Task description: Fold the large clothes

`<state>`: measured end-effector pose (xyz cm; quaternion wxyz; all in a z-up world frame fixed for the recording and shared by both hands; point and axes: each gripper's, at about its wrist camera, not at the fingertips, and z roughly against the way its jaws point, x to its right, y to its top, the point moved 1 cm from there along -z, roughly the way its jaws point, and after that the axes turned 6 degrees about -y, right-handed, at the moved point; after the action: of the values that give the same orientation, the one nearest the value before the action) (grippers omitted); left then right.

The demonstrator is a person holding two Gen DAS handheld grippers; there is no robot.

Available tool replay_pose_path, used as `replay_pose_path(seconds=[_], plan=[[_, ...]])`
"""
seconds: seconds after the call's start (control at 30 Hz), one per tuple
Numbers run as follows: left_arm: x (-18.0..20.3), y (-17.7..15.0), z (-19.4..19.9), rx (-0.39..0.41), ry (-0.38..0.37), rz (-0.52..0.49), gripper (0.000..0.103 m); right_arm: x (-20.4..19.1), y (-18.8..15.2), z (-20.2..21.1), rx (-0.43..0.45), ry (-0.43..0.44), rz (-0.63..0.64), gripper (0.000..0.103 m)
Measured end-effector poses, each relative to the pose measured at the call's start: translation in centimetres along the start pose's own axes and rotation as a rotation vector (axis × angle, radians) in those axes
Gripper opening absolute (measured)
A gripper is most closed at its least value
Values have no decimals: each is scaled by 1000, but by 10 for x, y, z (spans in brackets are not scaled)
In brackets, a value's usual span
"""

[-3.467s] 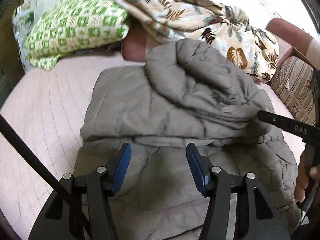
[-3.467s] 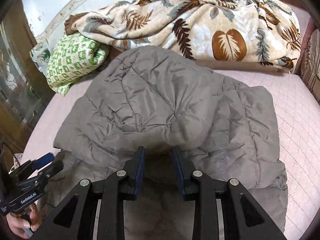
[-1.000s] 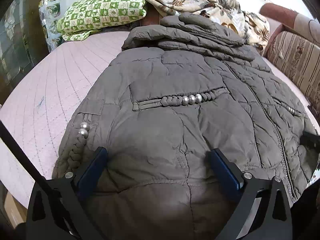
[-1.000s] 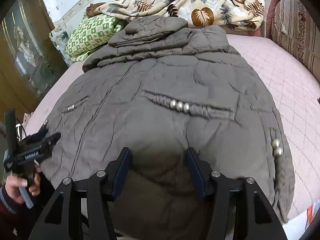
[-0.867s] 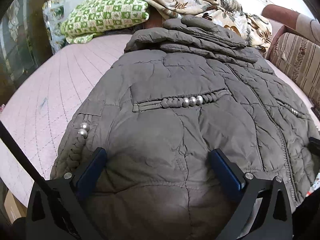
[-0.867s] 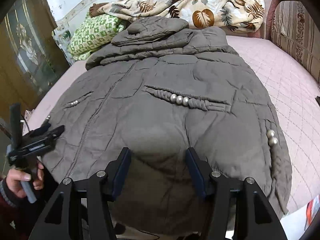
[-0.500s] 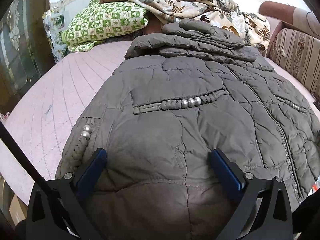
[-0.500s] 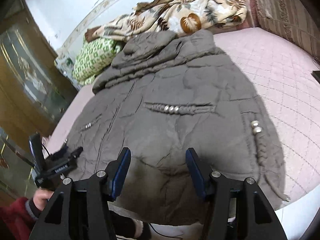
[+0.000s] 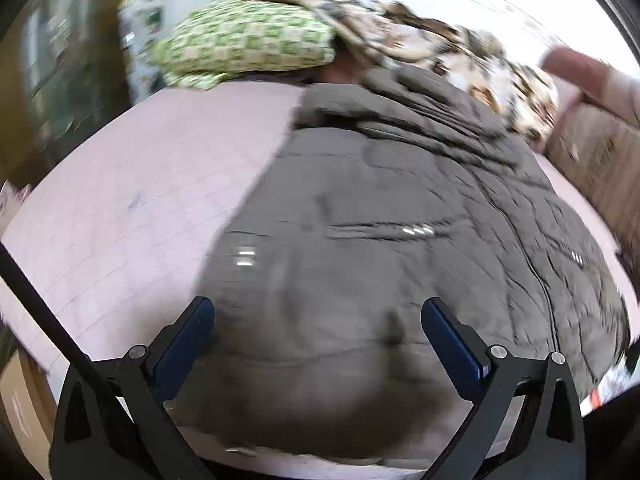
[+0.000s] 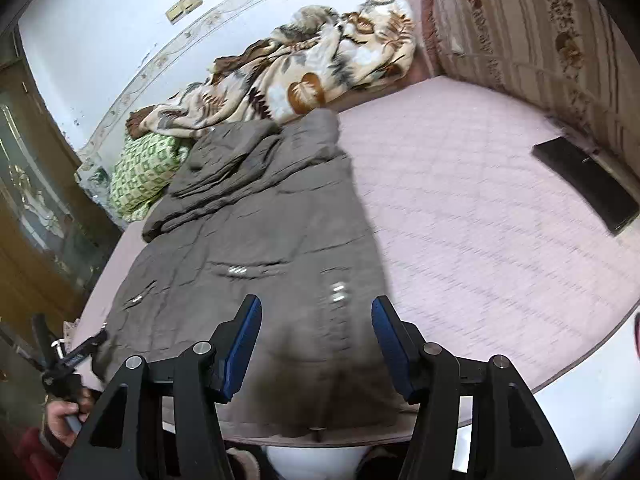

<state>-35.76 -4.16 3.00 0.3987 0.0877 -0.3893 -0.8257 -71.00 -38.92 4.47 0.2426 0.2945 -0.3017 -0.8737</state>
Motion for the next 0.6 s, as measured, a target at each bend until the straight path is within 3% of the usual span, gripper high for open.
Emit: replay_pose_path(seconds=[0.1,0.2,0.33,0.47,0.6], plan=[[-28,6,9,7,10,79,103,18,2,3,14,-5,-32,64],[-53,11,17,14,22,128,103,40,3,0,7,60,-156,65],[-84,9,18,-14,23,193,103,52,5,-6,-1,98,-231,67],[-105,0,13,-60,-85,305,103,58,4,-10,-13,125,-281,70],[-112,-5,5,-91,-152,352,103,57,4,-13,-21,149,-295,73]])
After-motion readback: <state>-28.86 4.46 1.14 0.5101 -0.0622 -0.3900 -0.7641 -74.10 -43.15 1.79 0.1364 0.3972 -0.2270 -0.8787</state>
